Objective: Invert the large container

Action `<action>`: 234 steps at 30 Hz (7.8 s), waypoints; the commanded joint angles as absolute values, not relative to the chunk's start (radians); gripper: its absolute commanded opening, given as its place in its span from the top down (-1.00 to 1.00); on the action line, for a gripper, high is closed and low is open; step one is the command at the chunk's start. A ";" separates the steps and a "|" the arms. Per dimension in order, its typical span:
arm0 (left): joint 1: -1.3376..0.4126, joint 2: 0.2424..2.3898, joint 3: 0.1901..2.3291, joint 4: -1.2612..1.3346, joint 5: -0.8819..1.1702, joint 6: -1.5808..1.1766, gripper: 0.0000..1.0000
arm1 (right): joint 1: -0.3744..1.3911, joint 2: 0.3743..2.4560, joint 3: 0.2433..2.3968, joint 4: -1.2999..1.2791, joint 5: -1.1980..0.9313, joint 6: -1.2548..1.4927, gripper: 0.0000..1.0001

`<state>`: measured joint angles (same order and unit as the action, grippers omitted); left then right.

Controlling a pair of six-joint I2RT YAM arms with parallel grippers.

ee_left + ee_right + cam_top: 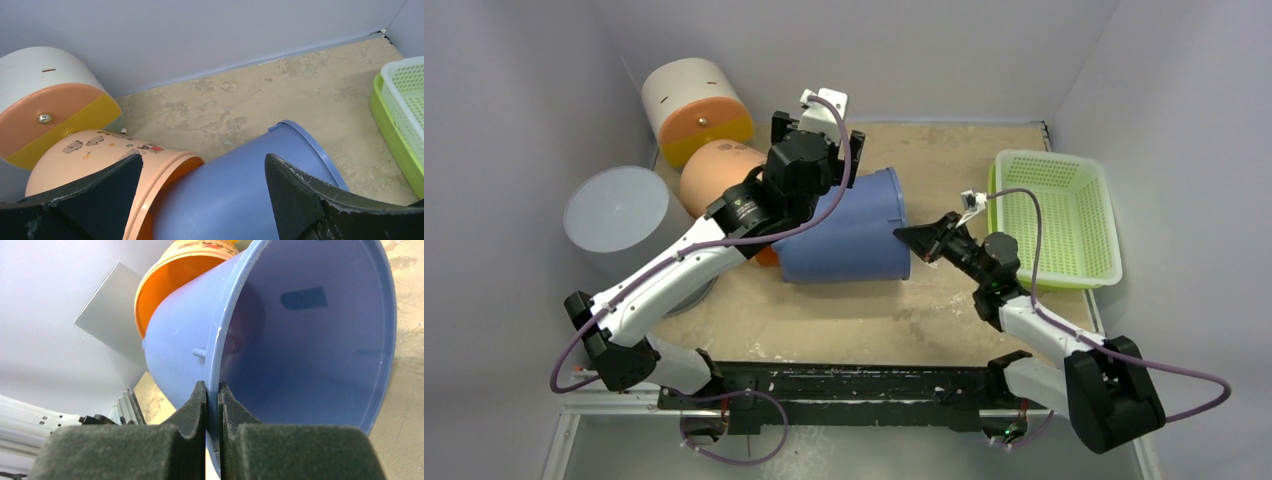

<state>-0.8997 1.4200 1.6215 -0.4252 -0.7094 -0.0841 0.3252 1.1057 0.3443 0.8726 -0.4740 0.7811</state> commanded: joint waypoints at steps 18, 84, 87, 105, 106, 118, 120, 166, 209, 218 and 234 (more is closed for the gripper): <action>-0.916 1.441 1.703 -0.418 -0.733 -0.057 -0.78 | 0.305 0.805 0.286 0.952 -0.895 1.028 1.00; -0.940 1.450 1.638 -0.402 -0.814 -0.034 -0.78 | -0.041 1.212 0.321 0.556 -0.538 0.557 0.29; -0.940 1.453 1.638 -0.399 -0.815 -0.034 -0.78 | -0.040 1.183 0.332 0.510 -0.524 0.538 0.25; -0.940 1.461 1.633 -0.425 -0.727 -0.051 -0.78 | -0.015 1.157 0.478 0.383 -0.315 0.463 -0.64; -0.940 1.454 1.626 -0.424 -0.720 -0.056 -0.78 | -0.006 1.172 0.490 0.386 -0.315 0.463 -0.67; -0.940 1.418 1.581 -0.405 -0.679 -0.076 -0.78 | 0.183 1.612 0.780 0.660 -0.352 0.569 -0.74; -0.940 1.416 1.571 -0.403 -0.678 -0.074 -0.78 | 0.198 1.698 0.865 0.708 -0.369 0.582 -0.77; -0.725 2.133 2.032 0.135 0.069 -0.014 -0.77 | 0.064 1.172 0.812 0.178 0.246 0.497 -1.00; -0.574 2.027 1.600 0.527 -1.262 0.108 -0.78 | 0.049 1.230 0.765 0.262 0.081 0.453 -0.99; -0.623 1.769 1.547 0.236 -0.980 0.055 -0.78 | 0.242 1.196 0.764 0.260 0.064 0.395 -1.00; -0.627 1.433 1.676 -0.333 -0.592 -0.098 -0.77 | 0.688 1.487 0.955 0.596 -0.269 0.523 -0.72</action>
